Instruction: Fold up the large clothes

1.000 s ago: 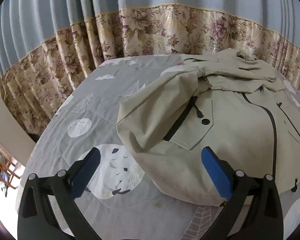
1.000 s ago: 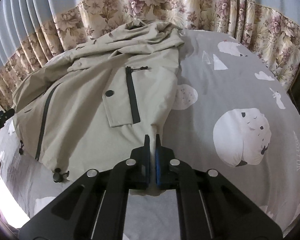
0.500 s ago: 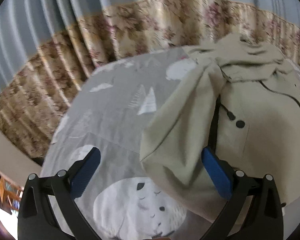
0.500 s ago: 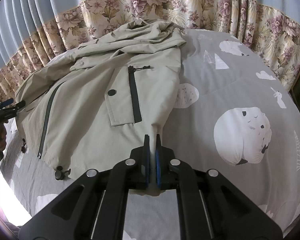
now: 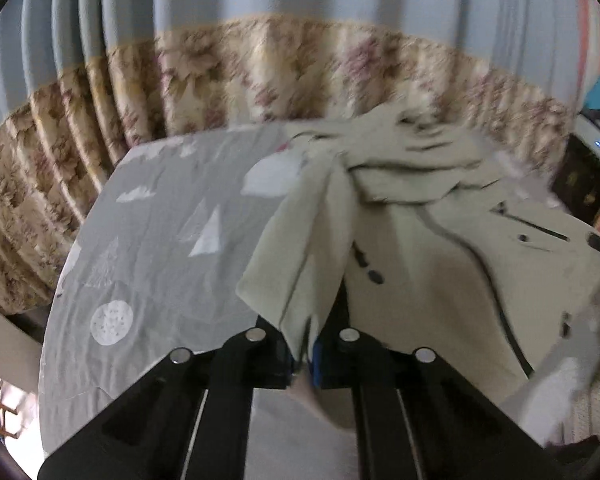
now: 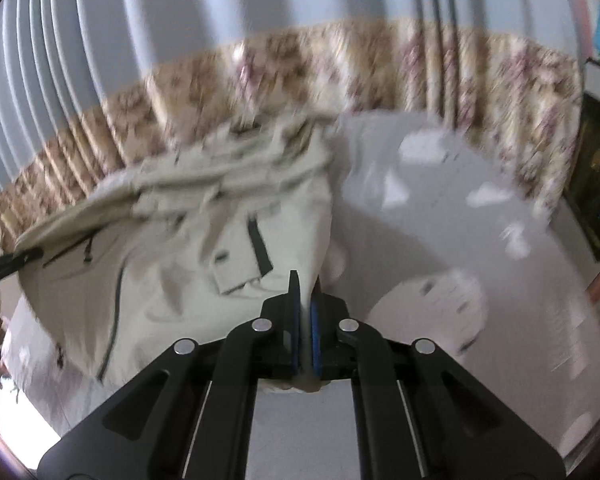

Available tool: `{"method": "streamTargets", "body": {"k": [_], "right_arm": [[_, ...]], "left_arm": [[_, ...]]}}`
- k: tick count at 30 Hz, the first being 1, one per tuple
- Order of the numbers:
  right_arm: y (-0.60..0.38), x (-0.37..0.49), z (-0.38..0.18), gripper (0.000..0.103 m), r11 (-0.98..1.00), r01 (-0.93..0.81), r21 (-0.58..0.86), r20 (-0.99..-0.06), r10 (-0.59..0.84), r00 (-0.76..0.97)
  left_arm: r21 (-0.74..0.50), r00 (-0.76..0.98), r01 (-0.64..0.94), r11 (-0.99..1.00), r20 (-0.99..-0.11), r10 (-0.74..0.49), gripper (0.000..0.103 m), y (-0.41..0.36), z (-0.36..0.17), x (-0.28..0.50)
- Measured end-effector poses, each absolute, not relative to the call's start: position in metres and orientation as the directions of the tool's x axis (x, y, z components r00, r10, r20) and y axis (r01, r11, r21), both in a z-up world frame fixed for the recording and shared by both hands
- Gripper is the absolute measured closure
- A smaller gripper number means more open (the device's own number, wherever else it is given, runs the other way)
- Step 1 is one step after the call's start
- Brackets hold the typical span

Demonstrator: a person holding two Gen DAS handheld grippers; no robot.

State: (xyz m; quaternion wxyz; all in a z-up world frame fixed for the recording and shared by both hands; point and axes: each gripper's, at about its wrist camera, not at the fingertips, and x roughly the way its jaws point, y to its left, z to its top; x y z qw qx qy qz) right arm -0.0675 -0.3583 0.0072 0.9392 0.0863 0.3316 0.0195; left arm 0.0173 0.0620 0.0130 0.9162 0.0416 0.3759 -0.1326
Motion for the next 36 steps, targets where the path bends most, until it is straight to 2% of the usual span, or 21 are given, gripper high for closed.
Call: {"method": "streamTargets", "body": {"k": [3, 7, 9, 11, 13, 14, 15, 16, 17, 19, 21, 22, 24, 26, 28, 34, 36], "right_arm": [[-0.383, -0.086, 0.047, 0.099, 0.984, 0.062, 0.168, -0.524, 0.036, 0.851], [-0.410, -0.111, 0.081, 0.099, 0.983, 0.105, 0.149, -0.449, -0.028, 0.893], [-0.421, -0.117, 0.085, 0.099, 0.988, 0.105, 0.115, -0.477, -0.038, 0.878], [-0.430, -0.120, 0.076, 0.094, 0.988, 0.111, 0.105, -0.519, -0.041, 0.854], [-0.442, -0.128, 0.058, 0.092, 0.983, 0.169, 0.065, -0.566, -0.104, 0.818], [-0.448, -0.132, 0.050, 0.084, 0.980, 0.194, 0.044, -0.593, -0.131, 0.795], [-0.459, -0.137, 0.041, 0.078, 0.974, 0.223, 0.042, -0.617, -0.150, 0.773], [-0.465, -0.142, 0.036, 0.066, 0.969, 0.238, 0.058, -0.624, -0.151, 0.767], [-0.472, -0.146, 0.033, 0.065, 0.965, 0.248, 0.079, -0.628, -0.145, 0.765], [-0.475, -0.146, 0.026, 0.064, 0.967, 0.244, 0.073, -0.648, -0.140, 0.749], [-0.469, -0.142, 0.021, 0.056, 0.973, 0.226, 0.054, -0.653, -0.137, 0.745], [-0.461, -0.138, 0.019, 0.048, 0.978, 0.204, 0.050, -0.655, -0.122, 0.746], [-0.452, -0.136, 0.015, 0.042, 0.984, 0.172, 0.049, -0.657, -0.098, 0.748], [-0.444, -0.131, 0.010, 0.033, 0.988, 0.147, 0.056, -0.662, -0.073, 0.746], [-0.438, -0.126, 0.001, 0.029, 0.991, 0.119, 0.058, -0.679, -0.048, 0.733], [-0.431, -0.125, -0.025, 0.028, 0.992, 0.090, 0.086, -0.716, -0.001, 0.699], [-0.431, -0.125, -0.029, 0.025, 0.992, 0.086, 0.097, -0.717, 0.010, 0.697]], "left_arm": [[-0.067, 0.687, 0.320, 0.945, -0.671, -0.280, 0.097, 0.046, 0.049, -0.010], [-0.103, 0.676, 0.361, 0.927, -0.656, -0.336, 0.097, 0.030, 0.080, -0.037], [-0.072, 0.664, 0.341, 0.937, -0.687, -0.294, 0.097, 0.026, 0.070, -0.042], [-0.099, 0.613, 0.313, 0.945, -0.738, -0.280, 0.094, 0.031, 0.048, -0.041], [-0.135, 0.560, 0.271, 0.953, -0.783, -0.270, 0.093, 0.044, 0.019, -0.045], [-0.148, 0.537, 0.248, 0.957, -0.802, -0.263, 0.092, 0.051, 0.005, -0.049], [-0.148, 0.527, 0.233, 0.961, -0.811, -0.253, 0.084, 0.054, -0.001, -0.052], [-0.128, 0.519, 0.200, 0.971, -0.827, -0.216, 0.070, 0.059, -0.010, -0.056], [-0.111, 0.523, 0.179, 0.978, -0.831, -0.190, 0.064, 0.062, -0.014, -0.060], [-0.069, 0.559, 0.145, 0.987, -0.817, -0.139, 0.031, 0.067, -0.009, -0.060], [-0.005, 0.608, 0.118, 0.993, -0.791, -0.076, 0.019, 0.068, -0.003, -0.060], [0.017, 0.639, 0.106, 0.994, -0.767, -0.056, 0.015, 0.068, 0.004, -0.060], [0.013, 0.657, 0.103, 0.995, -0.752, -0.058, 0.009, 0.071, 0.003, -0.058], [-0.002, 0.657, 0.101, 0.995, -0.751, -0.068, 0.008, 0.072, -0.008, -0.058], [-0.015, 0.641, 0.131, 0.991, -0.761, -0.096, 0.008, 0.069, -0.025, -0.059], [0.075, 0.668, 0.317, 0.945, -0.726, -0.167, 0.008, 0.040, -0.062, -0.070], [0.054, 0.650, 0.405, 0.913, -0.719, -0.246, 0.008, 0.028, -0.066, -0.068]]}}
